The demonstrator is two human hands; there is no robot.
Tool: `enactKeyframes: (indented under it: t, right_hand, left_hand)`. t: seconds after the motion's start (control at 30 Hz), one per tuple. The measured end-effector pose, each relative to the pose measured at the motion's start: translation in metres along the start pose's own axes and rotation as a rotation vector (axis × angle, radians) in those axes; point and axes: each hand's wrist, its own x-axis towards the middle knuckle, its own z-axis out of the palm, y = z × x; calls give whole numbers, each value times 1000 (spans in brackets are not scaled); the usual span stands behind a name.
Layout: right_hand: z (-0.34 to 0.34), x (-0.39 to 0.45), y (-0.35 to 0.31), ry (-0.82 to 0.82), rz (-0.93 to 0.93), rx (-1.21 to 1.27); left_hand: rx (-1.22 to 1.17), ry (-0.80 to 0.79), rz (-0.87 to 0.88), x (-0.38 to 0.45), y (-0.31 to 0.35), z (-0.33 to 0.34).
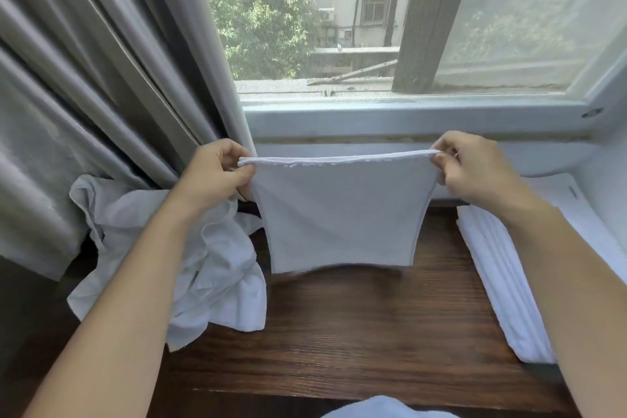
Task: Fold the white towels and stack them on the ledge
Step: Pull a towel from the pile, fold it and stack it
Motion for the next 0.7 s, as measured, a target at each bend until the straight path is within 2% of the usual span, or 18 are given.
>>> enactKeyframes:
  t: [0.2,0.37,0.7]
  right_hand:
    - [-24,-20,-11,85,-16,264]
    - [-8,-82,3,43,20,295]
    - [118,-244,70,-281,230,139]
  left_hand:
    - [-119,2,73,-15,13,-15]
    - [-81,-74,110,-68,-15,-9]
    - [125,-239,-277,-213,-172,50]
